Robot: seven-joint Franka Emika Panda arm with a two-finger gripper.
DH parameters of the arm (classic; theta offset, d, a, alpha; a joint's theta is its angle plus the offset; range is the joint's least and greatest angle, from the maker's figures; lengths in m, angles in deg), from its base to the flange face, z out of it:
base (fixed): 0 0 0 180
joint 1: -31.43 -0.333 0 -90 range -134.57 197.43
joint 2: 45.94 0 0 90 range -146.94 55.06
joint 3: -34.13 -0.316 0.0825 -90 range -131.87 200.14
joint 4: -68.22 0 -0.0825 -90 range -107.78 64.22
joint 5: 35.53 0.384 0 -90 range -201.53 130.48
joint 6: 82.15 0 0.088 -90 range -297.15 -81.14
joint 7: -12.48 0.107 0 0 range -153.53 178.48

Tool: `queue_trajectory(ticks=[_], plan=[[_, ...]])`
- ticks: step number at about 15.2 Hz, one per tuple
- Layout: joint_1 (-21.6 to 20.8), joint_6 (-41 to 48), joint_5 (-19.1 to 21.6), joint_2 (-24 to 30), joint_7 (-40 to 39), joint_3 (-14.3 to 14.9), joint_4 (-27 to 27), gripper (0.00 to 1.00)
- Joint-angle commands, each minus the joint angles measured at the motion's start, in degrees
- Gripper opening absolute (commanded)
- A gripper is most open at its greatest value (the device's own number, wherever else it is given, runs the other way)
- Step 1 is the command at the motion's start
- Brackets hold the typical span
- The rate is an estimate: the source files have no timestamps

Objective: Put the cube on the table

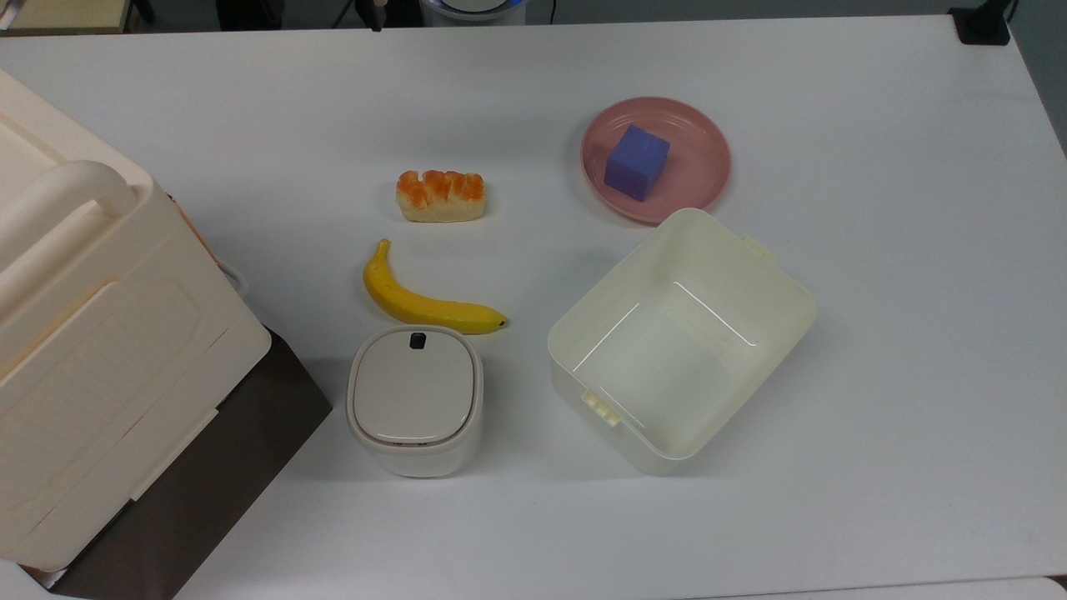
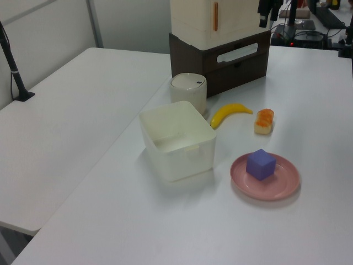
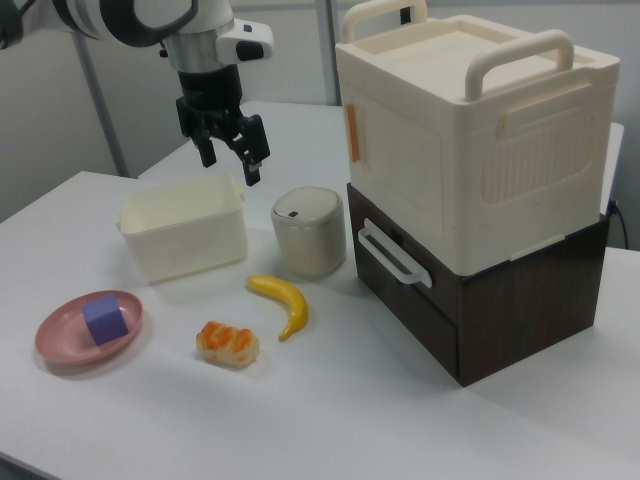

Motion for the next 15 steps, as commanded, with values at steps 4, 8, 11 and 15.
queue_trajectory(ticks=[4,8,11,15], plan=[[-0.6,-0.8,0.5,-0.6,11.3,0.1,0.8,1.0],[-0.6,-0.5,-0.2,-0.6,2.6,0.2,0.8,1.0],[-0.5,0.0,-0.3,-0.3,-6.9,0.5,0.8,1.0],[-0.5,2.1,-0.3,-0.2,-8.6,0.8,0.8,1.0]])
